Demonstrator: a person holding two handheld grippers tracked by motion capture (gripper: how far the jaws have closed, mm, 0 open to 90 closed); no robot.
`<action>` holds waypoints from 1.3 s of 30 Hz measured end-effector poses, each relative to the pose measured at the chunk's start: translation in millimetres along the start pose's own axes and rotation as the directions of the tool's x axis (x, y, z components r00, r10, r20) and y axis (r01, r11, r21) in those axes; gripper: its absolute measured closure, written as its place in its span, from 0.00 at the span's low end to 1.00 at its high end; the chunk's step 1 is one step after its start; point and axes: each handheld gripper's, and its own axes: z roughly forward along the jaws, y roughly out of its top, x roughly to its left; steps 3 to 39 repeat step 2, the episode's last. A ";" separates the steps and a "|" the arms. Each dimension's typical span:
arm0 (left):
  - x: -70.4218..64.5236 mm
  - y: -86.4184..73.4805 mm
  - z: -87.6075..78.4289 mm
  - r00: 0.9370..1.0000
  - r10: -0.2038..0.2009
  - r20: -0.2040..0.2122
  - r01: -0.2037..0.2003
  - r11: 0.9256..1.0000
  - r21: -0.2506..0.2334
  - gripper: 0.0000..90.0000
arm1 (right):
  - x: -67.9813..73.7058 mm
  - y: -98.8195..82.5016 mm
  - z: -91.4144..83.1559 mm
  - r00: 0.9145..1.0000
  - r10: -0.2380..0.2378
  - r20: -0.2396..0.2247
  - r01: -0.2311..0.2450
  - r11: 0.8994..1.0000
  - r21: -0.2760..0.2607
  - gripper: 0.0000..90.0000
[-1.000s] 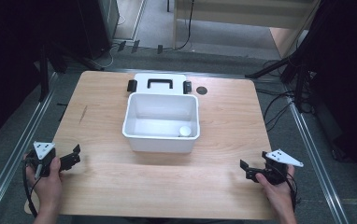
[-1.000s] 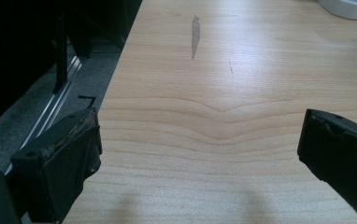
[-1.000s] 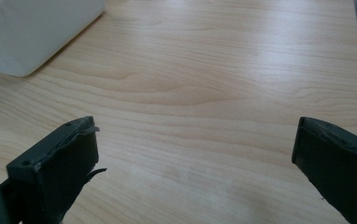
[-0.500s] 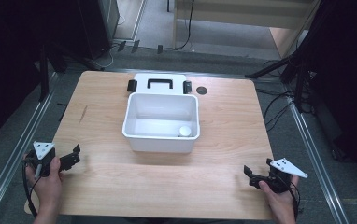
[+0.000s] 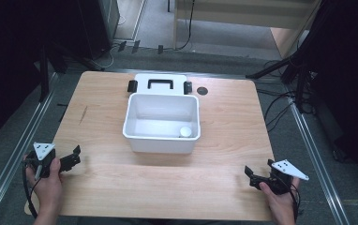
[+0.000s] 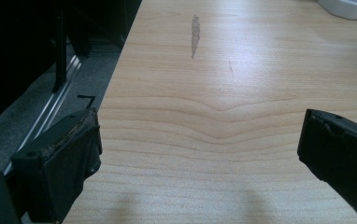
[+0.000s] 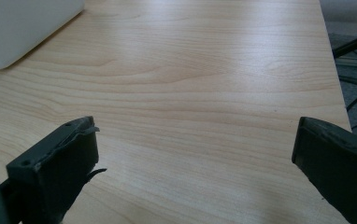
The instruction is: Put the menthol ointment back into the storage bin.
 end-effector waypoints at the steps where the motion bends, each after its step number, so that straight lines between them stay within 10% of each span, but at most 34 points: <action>1: 0.0 0.0 0.2 1.000 -0.002 0.001 0.002 1.000 0.001 0.01 | -0.6 0.2 -0.2 1.000 0.009 -0.005 -0.009 1.000 0.004 0.01; 39: 0.1 0.2 0.1 1.000 -0.002 0.002 0.002 1.000 0.006 0.01 | -1.1 0.2 0.0 1.000 0.014 -0.007 -0.014 1.000 0.003 0.01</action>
